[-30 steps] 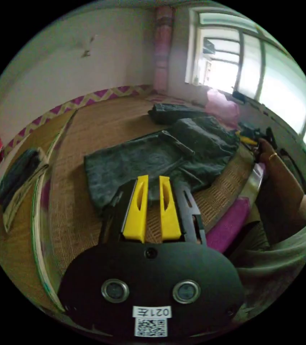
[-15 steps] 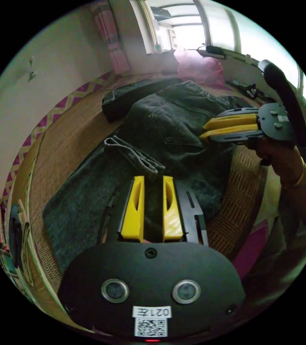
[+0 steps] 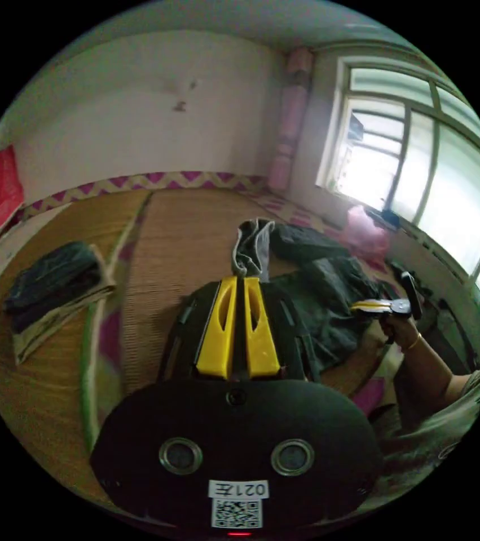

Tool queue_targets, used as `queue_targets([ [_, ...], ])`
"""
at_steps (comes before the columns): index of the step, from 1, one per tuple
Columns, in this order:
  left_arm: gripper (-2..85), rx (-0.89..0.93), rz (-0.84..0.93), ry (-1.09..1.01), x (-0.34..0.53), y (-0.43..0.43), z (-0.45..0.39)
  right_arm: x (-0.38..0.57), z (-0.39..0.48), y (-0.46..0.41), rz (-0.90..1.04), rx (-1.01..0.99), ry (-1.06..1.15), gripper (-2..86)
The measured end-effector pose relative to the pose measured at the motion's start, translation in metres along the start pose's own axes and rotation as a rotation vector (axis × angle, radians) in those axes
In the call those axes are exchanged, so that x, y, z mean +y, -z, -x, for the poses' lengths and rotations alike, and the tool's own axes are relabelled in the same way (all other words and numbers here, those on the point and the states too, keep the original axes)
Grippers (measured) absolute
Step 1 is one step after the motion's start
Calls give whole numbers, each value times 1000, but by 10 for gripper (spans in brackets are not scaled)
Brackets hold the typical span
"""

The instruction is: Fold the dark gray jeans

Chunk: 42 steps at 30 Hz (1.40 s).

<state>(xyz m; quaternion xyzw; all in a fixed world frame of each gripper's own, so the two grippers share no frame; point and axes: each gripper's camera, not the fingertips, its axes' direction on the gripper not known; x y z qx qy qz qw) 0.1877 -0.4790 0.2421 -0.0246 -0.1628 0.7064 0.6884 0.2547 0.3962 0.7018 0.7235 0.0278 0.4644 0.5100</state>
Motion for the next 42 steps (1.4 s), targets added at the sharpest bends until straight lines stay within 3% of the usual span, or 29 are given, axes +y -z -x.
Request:
queue_targets([
  [7, -7, -351, 58, 325, 72, 61, 209, -3, 12, 3, 0, 17, -5, 64],
  [10, -5, -329, 175, 419, 105, 49, 262, -5, 14, 5, 0, 9, -13, 64],
  [18, 4, -341, 183, 421, 109, 70, 283, -9, 17, 15, 3, -25, -21, 66],
  [22, -4, -499, 55, 275, 91, 94, 250, -18, 15, 47, -139, -40, 66, 75],
  [26, 15, -350, 44, 41, 60, 70, 216, -56, 25, 44, -128, 118, 289, 93],
  [31, 51, -127, 229, -236, 25, -21, 191, -131, 22, 22, -79, 276, 528, 99],
  [36, 56, -141, 346, -374, 10, -69, 198, -182, -6, -4, 170, 178, 606, 127],
  [42, 84, -67, 473, -476, 9, -89, 218, -194, -34, -1, 195, 94, 620, 31],
])
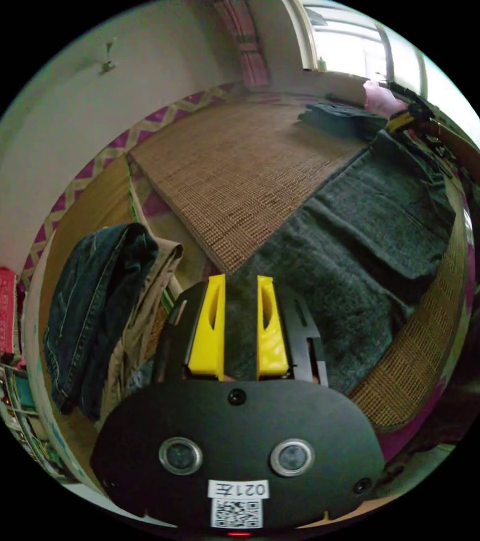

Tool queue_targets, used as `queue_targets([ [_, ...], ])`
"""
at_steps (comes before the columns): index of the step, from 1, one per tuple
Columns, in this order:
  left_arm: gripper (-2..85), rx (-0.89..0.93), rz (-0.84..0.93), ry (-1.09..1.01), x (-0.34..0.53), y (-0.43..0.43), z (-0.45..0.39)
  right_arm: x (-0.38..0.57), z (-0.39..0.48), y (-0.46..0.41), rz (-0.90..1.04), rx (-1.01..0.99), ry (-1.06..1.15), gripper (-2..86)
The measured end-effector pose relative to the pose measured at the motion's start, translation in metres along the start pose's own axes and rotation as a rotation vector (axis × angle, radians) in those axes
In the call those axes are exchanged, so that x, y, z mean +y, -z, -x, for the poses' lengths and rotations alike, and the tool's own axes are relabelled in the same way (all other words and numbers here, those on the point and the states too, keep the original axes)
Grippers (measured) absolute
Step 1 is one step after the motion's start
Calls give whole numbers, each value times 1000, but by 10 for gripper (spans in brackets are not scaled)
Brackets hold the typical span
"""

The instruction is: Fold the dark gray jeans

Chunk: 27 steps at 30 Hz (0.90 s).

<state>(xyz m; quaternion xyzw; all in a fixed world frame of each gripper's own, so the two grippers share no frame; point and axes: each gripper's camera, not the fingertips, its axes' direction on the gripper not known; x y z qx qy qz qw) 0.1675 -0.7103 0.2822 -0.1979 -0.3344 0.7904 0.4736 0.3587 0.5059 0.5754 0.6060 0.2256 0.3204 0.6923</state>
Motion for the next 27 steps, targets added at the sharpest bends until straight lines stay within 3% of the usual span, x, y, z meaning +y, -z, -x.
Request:
queue_targets([
  [8, -4, -4, 18, -71, 18, -2, -2, 34, -15, 31, -130, -82, -1, -9],
  [14, -10, -58, -214, -49, 63, 62, -17, 79, -1, 81, -262, -78, 14, -10],
  [19, -10, -69, -446, -33, 153, 161, -64, 179, 53, 160, -464, -74, 39, -9],
  [24, -10, 38, -479, -15, 243, 202, -116, 276, 105, 186, -516, -128, -5, 0],
  [27, -10, 125, -392, 16, 283, 186, -145, 309, 131, 165, -444, -200, -14, 7],
])
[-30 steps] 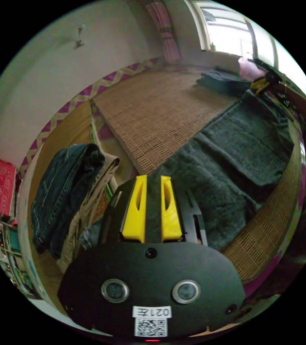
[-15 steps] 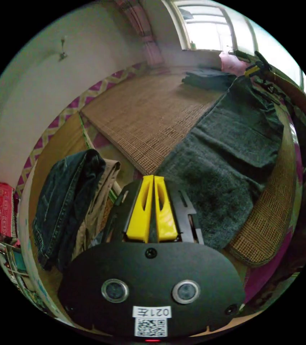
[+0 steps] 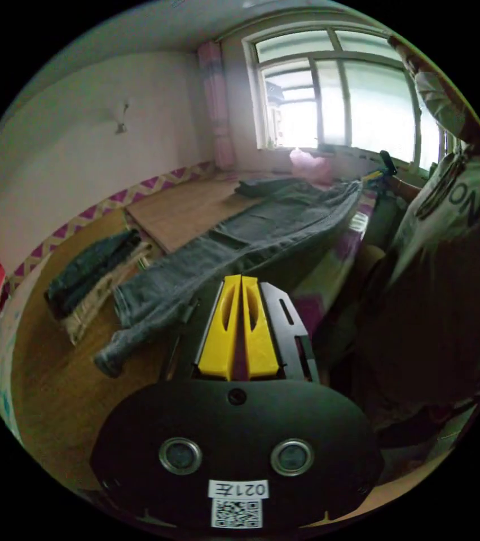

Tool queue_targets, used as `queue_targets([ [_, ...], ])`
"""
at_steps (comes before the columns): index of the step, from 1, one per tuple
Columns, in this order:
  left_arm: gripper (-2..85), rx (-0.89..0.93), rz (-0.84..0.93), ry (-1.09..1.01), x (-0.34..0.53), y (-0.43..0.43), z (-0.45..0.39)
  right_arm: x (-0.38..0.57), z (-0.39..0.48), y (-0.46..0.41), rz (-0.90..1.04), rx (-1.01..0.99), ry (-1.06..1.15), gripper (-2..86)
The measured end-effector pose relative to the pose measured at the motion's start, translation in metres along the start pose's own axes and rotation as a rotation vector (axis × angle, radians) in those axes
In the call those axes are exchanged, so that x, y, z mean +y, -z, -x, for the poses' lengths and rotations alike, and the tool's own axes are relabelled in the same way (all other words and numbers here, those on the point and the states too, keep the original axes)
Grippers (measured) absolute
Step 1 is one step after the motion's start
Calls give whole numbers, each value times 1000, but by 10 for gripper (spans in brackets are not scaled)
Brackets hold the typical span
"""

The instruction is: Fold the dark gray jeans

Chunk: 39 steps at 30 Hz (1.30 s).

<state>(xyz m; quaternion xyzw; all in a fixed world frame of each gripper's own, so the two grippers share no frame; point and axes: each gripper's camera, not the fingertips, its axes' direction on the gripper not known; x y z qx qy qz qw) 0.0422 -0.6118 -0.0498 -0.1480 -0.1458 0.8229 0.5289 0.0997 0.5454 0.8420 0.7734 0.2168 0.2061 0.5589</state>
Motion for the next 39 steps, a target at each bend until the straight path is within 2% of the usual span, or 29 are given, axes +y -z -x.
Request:
queue_targets([
  [3, -10, 37, 132, 93, 42, -27, -17, 30, 7, -35, 107, -61, -47, 3],
  [5, -10, 16, 153, 140, 61, -35, -24, 44, 8, -57, 175, -92, -64, -6],
  [7, -9, 17, 60, 219, 74, -21, -27, 52, 9, -69, 204, -100, -86, -9],
  [11, -9, -30, 61, 208, 81, 4, -40, 50, 15, -58, 187, -89, -86, -8],
  [13, -9, -58, 82, 207, 84, 20, -44, 49, 24, -63, 270, -90, -56, -6],
  [16, -7, -113, 18, 251, 84, 40, -45, 43, 36, -70, 365, -70, -19, -5],
  [18, -4, -163, 0, 273, 79, 43, -46, 34, 38, -60, 345, -57, -23, -5],
  [21, 18, -204, 18, 290, 61, 29, -43, 16, 38, -31, 145, -20, -53, -5],
  [22, 34, -178, 28, 287, 51, 17, -40, 8, 35, -25, 41, -13, -88, -3],
  [24, 47, -105, 43, 279, 36, -6, -38, -8, 36, -34, -31, -16, -103, -2],
  [26, 44, -22, 79, 258, 22, -32, -40, -31, 43, -55, -9, -17, -82, -3],
  [29, 8, 25, 305, 204, 13, -78, -55, -54, 55, -88, 115, 30, -69, -9],
  [30, -2, 5, 239, 200, 17, -73, -61, -52, 55, -100, 185, 103, -92, -9],
  [33, -8, 31, 235, 262, 34, -69, -65, -16, 47, -133, 475, 220, -132, -10],
  [34, -9, 50, 221, 303, 42, -67, -65, -4, 48, -123, 386, 205, -166, -10],
  [38, -9, 98, 255, 374, 49, -66, -64, -8, 53, -110, 387, 218, -217, -9],
  [39, -9, 104, 274, 362, 44, -66, -66, -17, 59, -101, 298, 241, -218, -9],
])
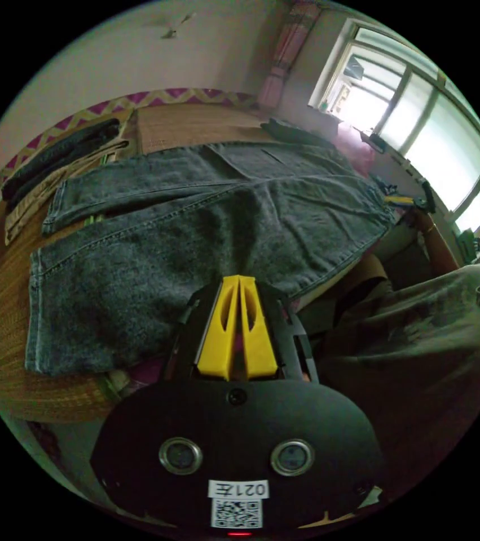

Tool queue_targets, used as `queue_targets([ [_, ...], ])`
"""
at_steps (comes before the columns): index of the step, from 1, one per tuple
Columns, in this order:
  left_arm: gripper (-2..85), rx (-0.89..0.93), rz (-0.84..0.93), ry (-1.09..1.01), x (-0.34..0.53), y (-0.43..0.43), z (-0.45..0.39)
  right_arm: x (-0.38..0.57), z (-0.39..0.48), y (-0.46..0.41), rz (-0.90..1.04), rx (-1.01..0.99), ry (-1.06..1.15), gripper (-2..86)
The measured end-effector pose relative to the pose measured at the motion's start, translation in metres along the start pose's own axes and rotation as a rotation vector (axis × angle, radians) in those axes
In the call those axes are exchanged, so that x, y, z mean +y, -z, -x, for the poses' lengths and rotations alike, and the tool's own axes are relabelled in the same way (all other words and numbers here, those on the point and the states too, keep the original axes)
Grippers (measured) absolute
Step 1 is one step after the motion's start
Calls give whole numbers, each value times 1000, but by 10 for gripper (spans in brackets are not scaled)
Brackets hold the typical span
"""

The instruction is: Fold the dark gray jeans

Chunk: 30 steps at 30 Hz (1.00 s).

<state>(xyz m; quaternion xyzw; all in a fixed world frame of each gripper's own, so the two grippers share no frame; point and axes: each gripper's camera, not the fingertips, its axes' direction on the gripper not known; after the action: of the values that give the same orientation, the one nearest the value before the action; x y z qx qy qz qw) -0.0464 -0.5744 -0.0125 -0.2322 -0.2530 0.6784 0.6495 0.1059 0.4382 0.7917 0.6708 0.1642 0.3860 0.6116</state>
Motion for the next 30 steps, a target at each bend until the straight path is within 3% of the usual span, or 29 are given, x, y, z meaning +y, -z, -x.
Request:
queue_targets([
  [4, -10, 124, -275, -36, -25, 10, -17, -41, 17, 11, -198, -102, -34, -7],
  [6, -10, 103, -224, -44, -43, -10, -24, -66, 31, -5, -184, -78, -35, -6],
  [8, -10, 58, -59, -38, -50, -42, -28, -84, 43, -27, -131, -38, -66, -6],
  [10, -10, 66, -81, -33, -31, -50, -30, -89, 60, -65, 57, -25, -93, -6],
  [18, -9, 201, -120, 61, 7, -63, -29, -44, 98, -62, -37, 44, -74, -6],
  [20, -9, 208, -218, 22, 8, -54, -37, -50, 99, -56, -14, 36, -102, -6],
  [22, -9, 148, -286, 32, 12, -53, -43, -48, 108, -38, -144, -61, -113, -6],
  [24, -9, 83, -142, 64, 12, -79, -42, -49, 124, -56, -84, -114, -84, -6],
  [25, -9, 107, -214, 78, 23, -80, -41, -46, 136, -73, -58, -105, -63, -6],
  [30, -5, 91, -248, 61, 45, -83, -52, -25, 157, -64, -125, -1, -79, -6],
])
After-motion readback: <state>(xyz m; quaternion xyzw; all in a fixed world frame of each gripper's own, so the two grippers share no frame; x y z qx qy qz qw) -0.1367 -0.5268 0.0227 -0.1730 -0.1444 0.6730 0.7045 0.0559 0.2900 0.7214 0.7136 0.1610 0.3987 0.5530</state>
